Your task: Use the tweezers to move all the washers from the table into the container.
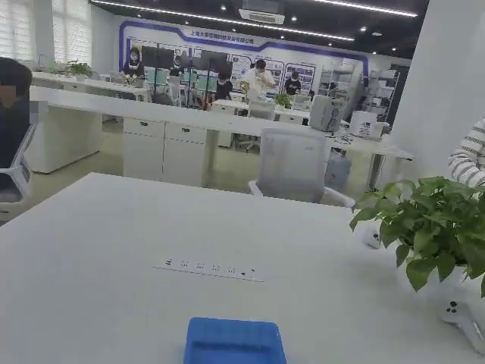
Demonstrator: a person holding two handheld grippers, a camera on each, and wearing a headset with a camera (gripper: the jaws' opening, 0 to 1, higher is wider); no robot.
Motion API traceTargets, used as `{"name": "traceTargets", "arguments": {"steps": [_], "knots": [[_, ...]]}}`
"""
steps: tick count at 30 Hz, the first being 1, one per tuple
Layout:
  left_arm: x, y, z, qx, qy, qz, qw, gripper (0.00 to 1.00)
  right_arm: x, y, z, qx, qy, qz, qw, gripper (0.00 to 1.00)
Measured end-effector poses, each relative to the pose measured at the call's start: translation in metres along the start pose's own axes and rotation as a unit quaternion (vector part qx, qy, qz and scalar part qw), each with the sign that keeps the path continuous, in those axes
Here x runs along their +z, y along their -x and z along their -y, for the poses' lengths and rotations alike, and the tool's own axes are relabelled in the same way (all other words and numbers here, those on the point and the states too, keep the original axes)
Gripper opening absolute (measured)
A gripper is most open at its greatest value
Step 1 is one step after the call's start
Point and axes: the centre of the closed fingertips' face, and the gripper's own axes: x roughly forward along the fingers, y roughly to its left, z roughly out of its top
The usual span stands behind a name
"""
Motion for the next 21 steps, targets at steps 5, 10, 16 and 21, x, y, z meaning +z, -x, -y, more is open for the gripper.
{"name": "traceTargets", "arguments": {"steps": [5,10,16,21], "knots": [[-0.0009,-0.0018,0.0004,-0.002,-0.003,-0.002,1.0000,0.99,-0.0042,-0.0001,0.0017,-0.001,0.000,-0.005,1.0000,0.94],[-0.0058,-0.0047,-0.0010,0.003,-0.012,-0.012,0.9998,0.99,-0.0087,-0.0005,0.0015,0.000,-0.002,-0.011,0.9999,0.94],[-0.0067,-0.0051,0.0011,-0.001,-0.017,-0.014,0.9998,0.99,-0.0076,0.0000,0.0010,-0.001,-0.001,-0.010,1.0000,0.94],[-0.0072,-0.0056,-0.0004,0.000,-0.014,-0.014,0.9998,0.99,-0.0072,-0.0001,0.0020,-0.002,0.004,-0.012,0.9999,0.94]]}}
